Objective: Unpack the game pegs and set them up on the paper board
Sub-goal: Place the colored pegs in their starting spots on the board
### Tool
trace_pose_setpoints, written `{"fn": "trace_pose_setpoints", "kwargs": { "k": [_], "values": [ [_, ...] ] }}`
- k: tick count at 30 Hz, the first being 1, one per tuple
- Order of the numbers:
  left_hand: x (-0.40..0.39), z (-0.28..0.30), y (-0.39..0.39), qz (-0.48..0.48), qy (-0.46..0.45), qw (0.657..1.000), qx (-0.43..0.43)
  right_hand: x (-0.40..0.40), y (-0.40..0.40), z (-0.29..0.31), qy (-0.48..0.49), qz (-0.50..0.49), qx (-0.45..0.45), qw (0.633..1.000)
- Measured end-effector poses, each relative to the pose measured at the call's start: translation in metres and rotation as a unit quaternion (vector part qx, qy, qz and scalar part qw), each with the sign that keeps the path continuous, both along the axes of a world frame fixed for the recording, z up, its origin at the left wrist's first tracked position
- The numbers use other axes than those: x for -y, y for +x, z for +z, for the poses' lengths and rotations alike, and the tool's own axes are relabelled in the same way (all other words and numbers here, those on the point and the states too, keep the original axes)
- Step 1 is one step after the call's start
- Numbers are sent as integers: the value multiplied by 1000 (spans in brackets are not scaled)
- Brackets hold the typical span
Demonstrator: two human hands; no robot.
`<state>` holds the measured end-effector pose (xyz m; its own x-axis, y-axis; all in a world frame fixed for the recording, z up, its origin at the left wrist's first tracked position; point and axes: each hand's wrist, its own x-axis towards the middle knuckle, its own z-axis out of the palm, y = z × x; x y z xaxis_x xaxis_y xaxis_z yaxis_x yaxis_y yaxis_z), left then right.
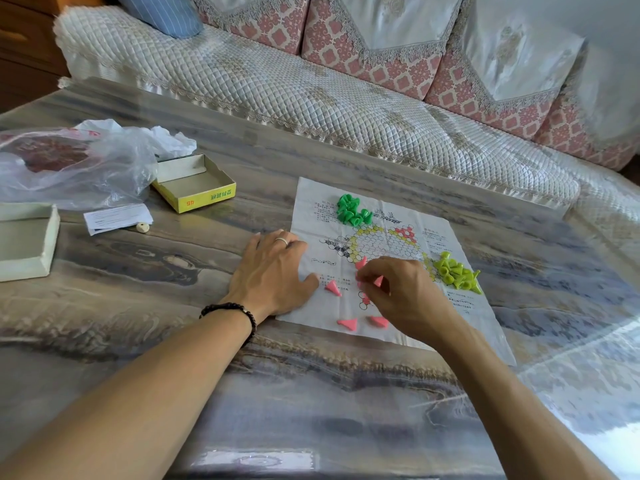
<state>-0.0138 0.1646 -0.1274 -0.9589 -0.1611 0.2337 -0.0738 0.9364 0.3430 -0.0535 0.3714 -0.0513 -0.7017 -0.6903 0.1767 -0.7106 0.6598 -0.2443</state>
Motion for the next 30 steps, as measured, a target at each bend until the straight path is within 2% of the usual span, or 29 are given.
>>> {"fn": "trace_pose_setpoints", "kwargs": {
  "k": [10, 18, 30],
  "values": [
    [-1, 0, 0, -1, 3, 1000, -2, -28, -5, 8, -44, -93, 5, 995],
    [-1, 0, 0, -2, 1, 1000, -1, -31, -8, -11, 21, -88, -23, 996],
    [1, -2, -1, -2, -8, 1000, -3, -29, -11, -20, 11, -85, -48, 995]
  ]
}}
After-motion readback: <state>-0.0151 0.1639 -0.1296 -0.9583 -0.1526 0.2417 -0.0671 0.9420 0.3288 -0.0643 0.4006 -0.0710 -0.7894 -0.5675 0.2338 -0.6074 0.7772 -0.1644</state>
